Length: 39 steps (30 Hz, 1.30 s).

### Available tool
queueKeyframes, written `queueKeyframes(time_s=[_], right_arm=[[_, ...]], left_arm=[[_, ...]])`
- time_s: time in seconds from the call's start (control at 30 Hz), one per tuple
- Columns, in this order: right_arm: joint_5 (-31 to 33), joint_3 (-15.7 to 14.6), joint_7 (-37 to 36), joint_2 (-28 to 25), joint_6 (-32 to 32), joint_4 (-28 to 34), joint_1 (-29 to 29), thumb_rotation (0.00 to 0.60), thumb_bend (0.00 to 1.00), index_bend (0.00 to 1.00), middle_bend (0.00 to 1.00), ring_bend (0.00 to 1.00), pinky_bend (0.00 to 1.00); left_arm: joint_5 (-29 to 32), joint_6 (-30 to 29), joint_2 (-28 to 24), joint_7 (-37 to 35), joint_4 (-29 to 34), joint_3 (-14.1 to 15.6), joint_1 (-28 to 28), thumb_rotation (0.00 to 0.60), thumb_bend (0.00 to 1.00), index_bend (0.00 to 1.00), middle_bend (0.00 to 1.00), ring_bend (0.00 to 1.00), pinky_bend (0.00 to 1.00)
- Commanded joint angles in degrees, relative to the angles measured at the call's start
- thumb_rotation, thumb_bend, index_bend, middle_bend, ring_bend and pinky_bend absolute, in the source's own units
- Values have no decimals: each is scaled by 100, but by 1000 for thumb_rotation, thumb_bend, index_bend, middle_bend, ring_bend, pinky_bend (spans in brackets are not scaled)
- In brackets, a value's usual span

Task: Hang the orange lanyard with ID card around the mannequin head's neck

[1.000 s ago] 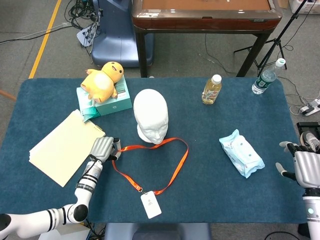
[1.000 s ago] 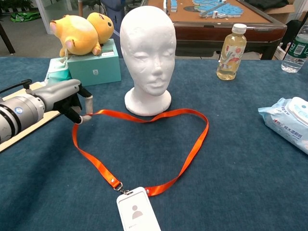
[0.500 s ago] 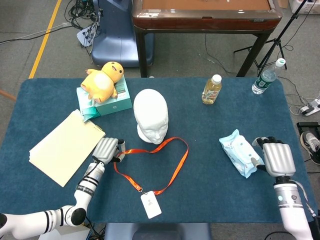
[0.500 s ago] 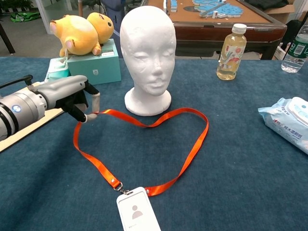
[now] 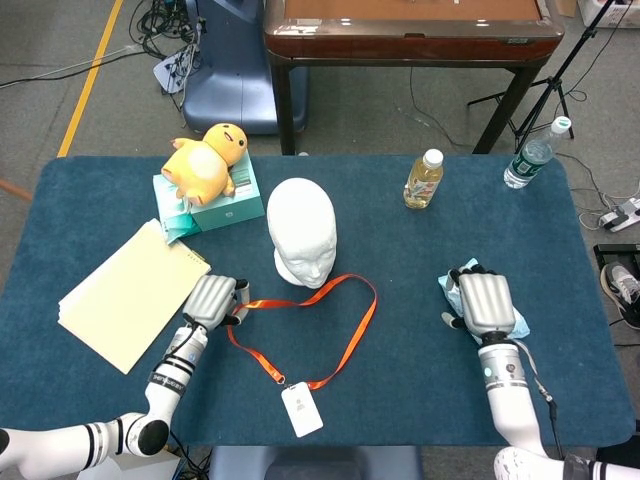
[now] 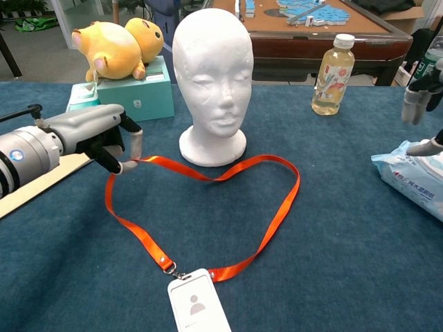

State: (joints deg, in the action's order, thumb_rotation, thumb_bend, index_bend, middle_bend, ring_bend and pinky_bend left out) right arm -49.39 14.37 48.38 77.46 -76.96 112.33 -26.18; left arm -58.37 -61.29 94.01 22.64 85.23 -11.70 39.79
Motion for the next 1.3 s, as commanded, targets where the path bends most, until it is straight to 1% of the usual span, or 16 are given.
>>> queueKeyframes(time_s=[0.03, 0.27, 0.47, 0.63, 0.83, 1.1, 1.3], right_arm=[[352, 90, 272, 249, -34, -47, -251, 600, 80, 494, 439, 303, 410], [990, 295, 739, 870, -260, -366, -747, 600, 71, 509, 447, 303, 410], [1454, 387, 1078, 1394, -377, -715, -1152, 600, 64, 519, 451, 303, 410], [1720, 448, 1414, 1856, -590, -1131, -1484, 600, 58, 519, 452, 303, 410], [1950, 559, 1691, 2345, -736, -1668, -1831, 600, 16, 519, 454, 304, 410], [2253, 778, 2012, 2910, -708, -2440, -2294, 600, 0, 521, 454, 303, 410], [2419, 972, 2099, 3288, -578, -3061, -2592, 600, 0, 521, 454, 304, 410]], left_arm=[[-2, -11, 7, 1, -10, -7, 1, 600, 358, 681, 1000, 1000, 1000], [-48, -23, 18, -19, -31, 5, 0, 600, 358, 685, 1000, 1000, 1000], [-86, -39, -11, -24, 11, 22, -13, 600, 358, 686, 1000, 1000, 1000], [-130, -60, -48, -47, 60, 35, -33, 600, 358, 687, 1000, 1000, 1000], [-146, -47, -71, -65, 87, 38, -37, 600, 358, 688, 1000, 1000, 1000], [-167, -25, -79, -84, 127, 39, -27, 600, 358, 690, 1000, 1000, 1000], [-195, -37, -100, -99, 174, 35, -28, 600, 358, 692, 1000, 1000, 1000]])
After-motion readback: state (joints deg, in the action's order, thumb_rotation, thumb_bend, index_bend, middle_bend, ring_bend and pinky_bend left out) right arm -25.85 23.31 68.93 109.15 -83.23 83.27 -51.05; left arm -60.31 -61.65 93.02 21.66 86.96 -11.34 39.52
